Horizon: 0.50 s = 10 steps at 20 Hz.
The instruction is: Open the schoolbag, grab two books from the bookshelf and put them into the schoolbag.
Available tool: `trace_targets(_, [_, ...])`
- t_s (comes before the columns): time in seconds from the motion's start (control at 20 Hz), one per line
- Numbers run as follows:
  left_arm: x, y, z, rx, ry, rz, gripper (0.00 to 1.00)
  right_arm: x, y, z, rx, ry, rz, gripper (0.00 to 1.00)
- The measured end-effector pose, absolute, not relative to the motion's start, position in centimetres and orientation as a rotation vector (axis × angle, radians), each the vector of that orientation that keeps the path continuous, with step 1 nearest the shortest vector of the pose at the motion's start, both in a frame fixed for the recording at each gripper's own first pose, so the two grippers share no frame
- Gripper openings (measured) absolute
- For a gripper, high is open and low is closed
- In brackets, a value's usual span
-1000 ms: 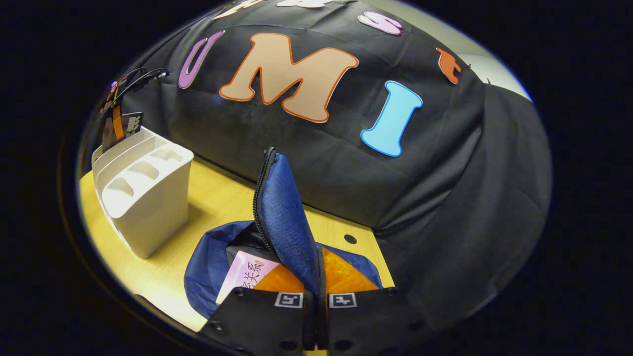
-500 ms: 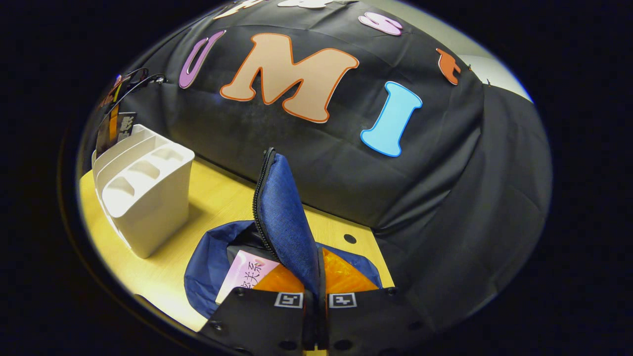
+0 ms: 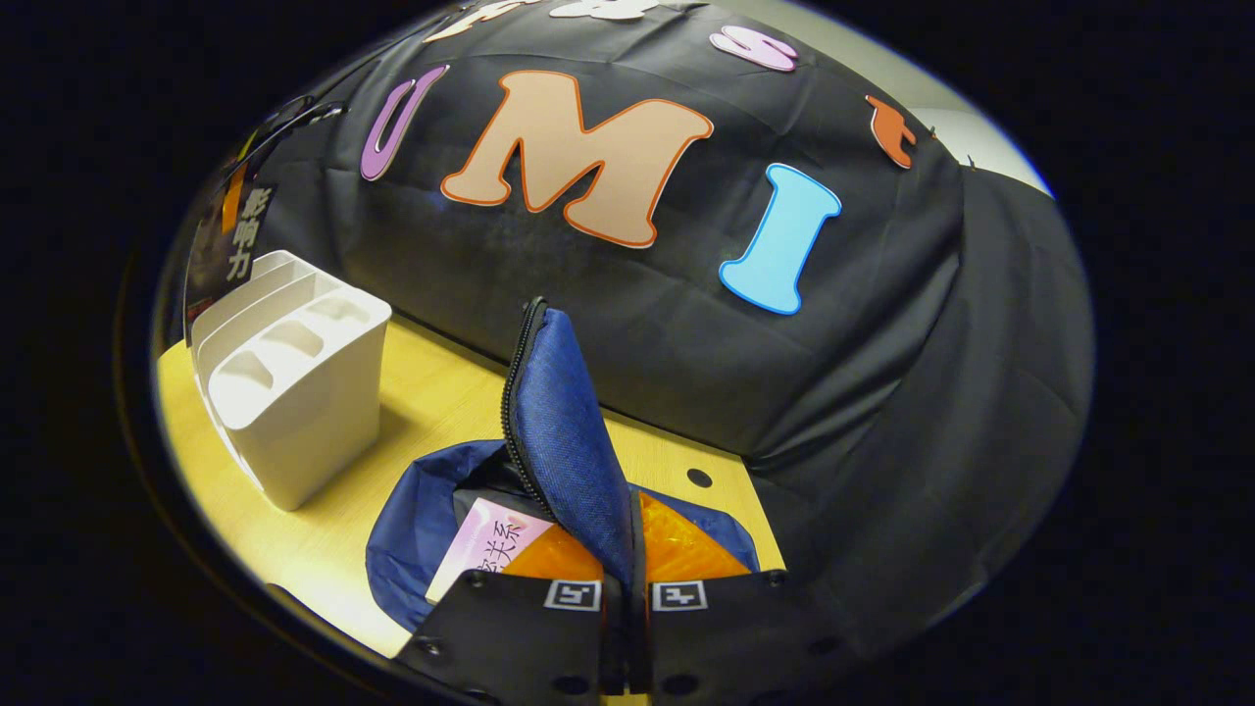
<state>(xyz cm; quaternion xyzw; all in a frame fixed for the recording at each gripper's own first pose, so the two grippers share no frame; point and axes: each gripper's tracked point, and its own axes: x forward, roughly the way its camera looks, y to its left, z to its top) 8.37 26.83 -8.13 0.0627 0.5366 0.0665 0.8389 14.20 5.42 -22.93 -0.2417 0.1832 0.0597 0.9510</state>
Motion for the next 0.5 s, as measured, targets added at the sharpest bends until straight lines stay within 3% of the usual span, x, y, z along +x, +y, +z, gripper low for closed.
trace_targets(0.5, [6.9, 20.9, 0.8, 0.152, 0.970, 0.109, 0.36, 14.3, 4.9, -22.3, -0.483, 0.342, 0.161, 0.06])
